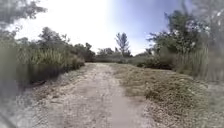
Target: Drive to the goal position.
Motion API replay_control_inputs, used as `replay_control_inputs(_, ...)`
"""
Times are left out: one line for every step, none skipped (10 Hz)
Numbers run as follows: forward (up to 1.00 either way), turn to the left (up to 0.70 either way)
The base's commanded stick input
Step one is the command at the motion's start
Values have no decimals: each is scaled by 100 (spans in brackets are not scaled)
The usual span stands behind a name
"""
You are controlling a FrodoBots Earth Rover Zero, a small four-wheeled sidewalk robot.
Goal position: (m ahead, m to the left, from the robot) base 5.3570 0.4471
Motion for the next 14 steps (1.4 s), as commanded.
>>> replay_control_inputs(85, 0)
replay_control_inputs(85, 0)
replay_control_inputs(85, 0)
replay_control_inputs(85, 0)
replay_control_inputs(85, 0)
replay_control_inputs(85, 0)
replay_control_inputs(85, 0)
replay_control_inputs(85, 0)
replay_control_inputs(85, 0)
replay_control_inputs(85, 0)
replay_control_inputs(85, 0)
replay_control_inputs(85, 0)
replay_control_inputs(85, 0)
replay_control_inputs(85, 0)
